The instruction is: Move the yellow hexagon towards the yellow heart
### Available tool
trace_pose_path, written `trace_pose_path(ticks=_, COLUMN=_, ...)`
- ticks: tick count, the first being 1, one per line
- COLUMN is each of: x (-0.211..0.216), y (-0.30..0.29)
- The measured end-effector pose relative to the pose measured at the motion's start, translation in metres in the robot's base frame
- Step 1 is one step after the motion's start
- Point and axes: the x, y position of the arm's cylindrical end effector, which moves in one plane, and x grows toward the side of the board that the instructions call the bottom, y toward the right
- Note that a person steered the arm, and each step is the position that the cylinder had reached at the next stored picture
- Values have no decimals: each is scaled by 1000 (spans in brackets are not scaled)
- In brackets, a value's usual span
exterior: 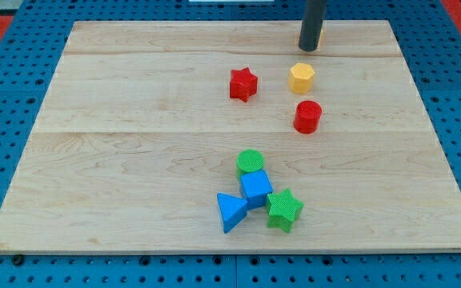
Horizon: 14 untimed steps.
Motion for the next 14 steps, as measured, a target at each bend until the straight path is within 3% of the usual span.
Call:
trace_pose_path(ticks=1, x=54, y=36)
trace_pose_path(ticks=3, x=103, y=-16)
trace_pose_path(ticks=7, x=100, y=-89)
trace_pose_path(ticks=10, x=50, y=-90)
trace_pose_path(ticks=11, x=58, y=-131)
trace_pose_path(ticks=13, x=14, y=-122)
trace_pose_path(ticks=14, x=12, y=-115)
